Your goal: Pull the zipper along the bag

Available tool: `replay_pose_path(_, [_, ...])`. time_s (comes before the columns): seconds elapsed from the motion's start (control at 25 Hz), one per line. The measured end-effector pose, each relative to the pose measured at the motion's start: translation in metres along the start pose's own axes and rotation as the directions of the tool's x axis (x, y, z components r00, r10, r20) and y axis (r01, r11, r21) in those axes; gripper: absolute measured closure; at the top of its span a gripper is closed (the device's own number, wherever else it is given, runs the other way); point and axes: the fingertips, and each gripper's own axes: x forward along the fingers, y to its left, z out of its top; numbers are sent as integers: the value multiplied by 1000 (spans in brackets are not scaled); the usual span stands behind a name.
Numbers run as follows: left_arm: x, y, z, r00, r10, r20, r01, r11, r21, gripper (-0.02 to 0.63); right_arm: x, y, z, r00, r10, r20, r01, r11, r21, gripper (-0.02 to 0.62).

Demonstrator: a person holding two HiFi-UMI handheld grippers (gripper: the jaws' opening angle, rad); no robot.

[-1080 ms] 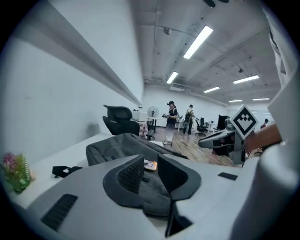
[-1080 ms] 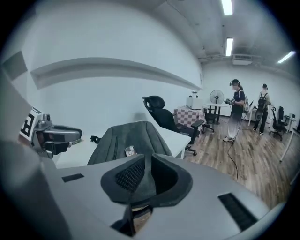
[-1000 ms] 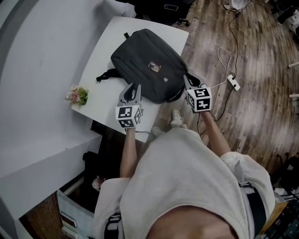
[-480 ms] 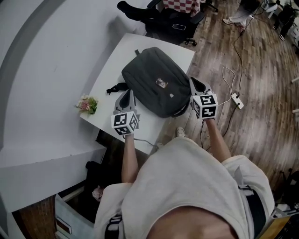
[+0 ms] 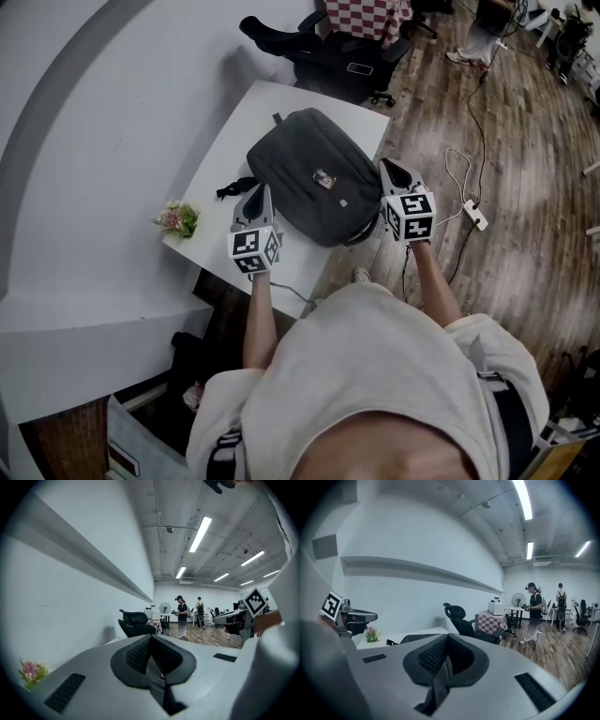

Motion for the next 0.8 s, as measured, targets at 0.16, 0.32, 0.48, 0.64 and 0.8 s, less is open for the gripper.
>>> replay_pose_path(0.16, [1,-1,1,1000,-4,2,4,1000,-1,580,-1,1,-3,1000,-1,-9,1,1000,1,581])
replay_pose_path(0.32, [2,-2,1,1000,-5,2,5,1000,-3,580,0,1,-4,1000,-1,-11,1,1000,10,581])
replay_pose_path(0.48, [3,-3,-1,1000,-1,-4,1,1000,-3,580,1,3,-6,1000,8,-14,-8,1000,11,583])
replay_pose_path(0.64, [5,-4,-1,1000,1,-7,-1,1000,-2,580,3,3,-8,1000,11,-20,-11,1000,10,583])
replay_pose_path(0.8, [5,-4,-2,1000,3,-9,-3,1000,-4,580,2,5,-10,1000,15,-24,-15,1000,9,583])
